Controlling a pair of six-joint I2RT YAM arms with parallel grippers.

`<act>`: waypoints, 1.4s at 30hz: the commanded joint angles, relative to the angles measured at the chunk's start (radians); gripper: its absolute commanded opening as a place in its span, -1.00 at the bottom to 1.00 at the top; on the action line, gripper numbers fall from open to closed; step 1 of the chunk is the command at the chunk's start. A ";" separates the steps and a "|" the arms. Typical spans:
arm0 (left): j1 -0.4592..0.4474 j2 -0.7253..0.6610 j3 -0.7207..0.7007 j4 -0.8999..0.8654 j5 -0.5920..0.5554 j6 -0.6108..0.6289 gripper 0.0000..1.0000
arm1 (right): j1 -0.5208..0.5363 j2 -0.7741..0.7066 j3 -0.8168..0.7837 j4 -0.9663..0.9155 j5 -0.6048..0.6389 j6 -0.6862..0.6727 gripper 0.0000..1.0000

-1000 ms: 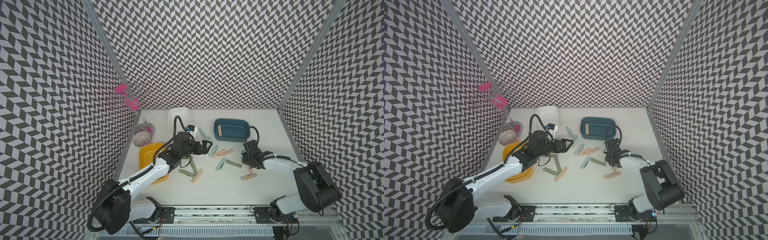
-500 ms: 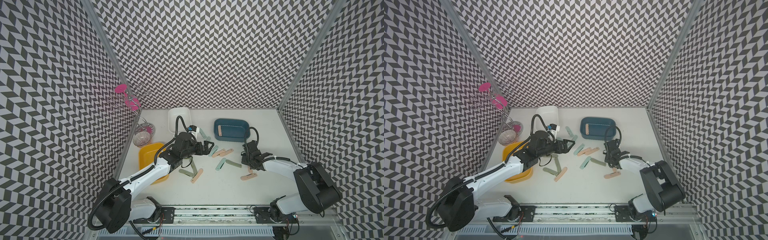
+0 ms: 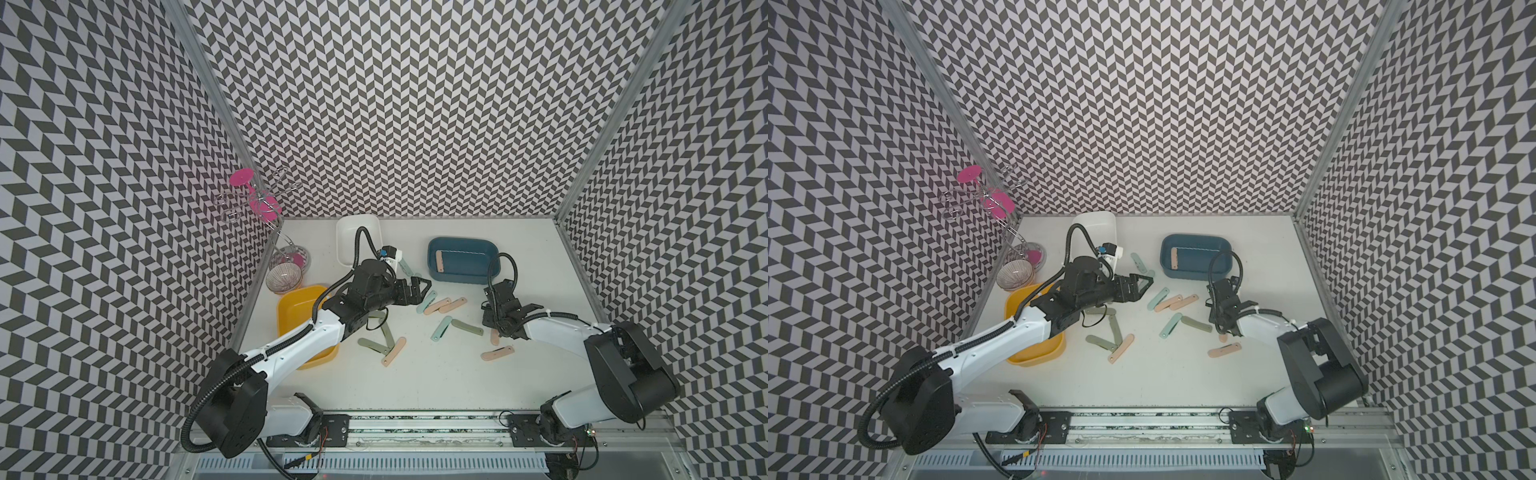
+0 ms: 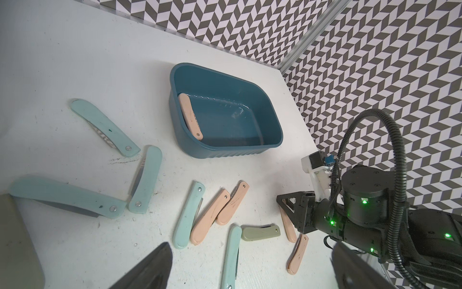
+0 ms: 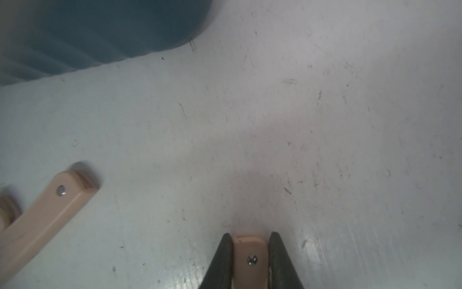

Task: Place the fruit knives into the storage box by color
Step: Pick up the fruit knife from the center of the board, then place the fruit knife in the storage box.

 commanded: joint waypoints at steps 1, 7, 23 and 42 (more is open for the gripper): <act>-0.007 0.004 0.031 -0.013 -0.017 0.016 1.00 | 0.013 0.016 0.004 -0.063 -0.049 0.011 -0.68; -0.004 0.013 0.043 -0.012 -0.038 0.013 1.00 | 0.013 -0.012 0.071 -0.083 -0.031 -0.004 -0.71; 0.026 0.118 0.181 -0.016 -0.034 0.025 1.00 | 0.011 -0.045 0.389 -0.171 -0.047 -0.067 -0.72; 0.133 0.321 0.380 -0.009 0.024 0.035 1.00 | -0.013 0.413 0.969 -0.134 -0.128 -0.128 -0.73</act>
